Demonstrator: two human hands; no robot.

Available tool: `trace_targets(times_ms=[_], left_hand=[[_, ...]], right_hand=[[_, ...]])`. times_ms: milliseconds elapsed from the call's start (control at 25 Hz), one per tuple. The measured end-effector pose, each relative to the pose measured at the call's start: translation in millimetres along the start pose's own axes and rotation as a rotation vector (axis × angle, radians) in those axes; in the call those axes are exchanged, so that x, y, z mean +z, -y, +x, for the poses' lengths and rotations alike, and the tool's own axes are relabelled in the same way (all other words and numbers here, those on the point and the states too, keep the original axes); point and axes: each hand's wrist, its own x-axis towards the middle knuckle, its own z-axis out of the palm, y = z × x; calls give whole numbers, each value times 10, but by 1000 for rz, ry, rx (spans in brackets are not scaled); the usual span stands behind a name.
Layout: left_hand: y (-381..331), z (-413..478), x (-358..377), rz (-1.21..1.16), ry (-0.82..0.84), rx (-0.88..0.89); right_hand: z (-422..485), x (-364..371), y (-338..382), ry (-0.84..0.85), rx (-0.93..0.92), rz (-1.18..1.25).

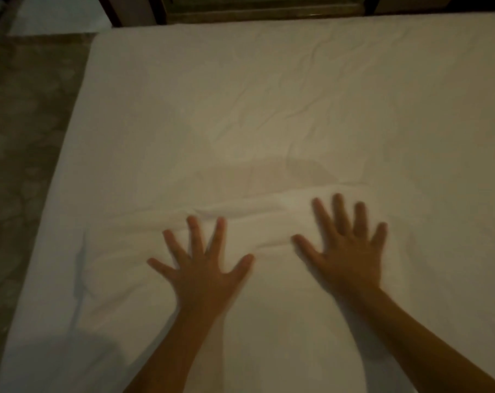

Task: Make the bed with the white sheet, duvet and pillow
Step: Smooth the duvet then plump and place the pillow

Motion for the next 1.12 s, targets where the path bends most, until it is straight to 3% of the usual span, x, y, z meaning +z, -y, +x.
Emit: trace_targets(times_ms=[120,240,320,400,480,600,720,760,840,920,1120], left_hand=[[352,92,8,52,34,-26],[590,67,-107,14,30,-153],[499,-90,-180,-12,41,-145],[456,-319,-176,27,57,-50],[769,-363,-106,62,36,-47],[1492,-513,-34,120,-65,-115],[1307,-738,-186,-32,-107,-205],[1106,-870,-233,-77,-79,-146],[952,-1086,-218,-99,-23,12],[1268,-1157,-76,-65,1,32],[1945,-1172,108,-38,-51,-105]], right_hand=[[-10,-22,-228,66,117,33],[-119,-203,40,-98,139,85],[-285,-247,519,-217,-38,115],[-618,-134,1047,-169,-290,87],[-688,3,1052,-133,-385,22],[-724,-12,526,-134,-156,-106],[-903,-150,789,-224,64,-18],[-1027,-122,1112,-234,20,22],[-1338,78,1677,-199,-237,41],[-1514,228,1754,-116,-381,-24],[-1600,154,1223,-166,-30,-119]])
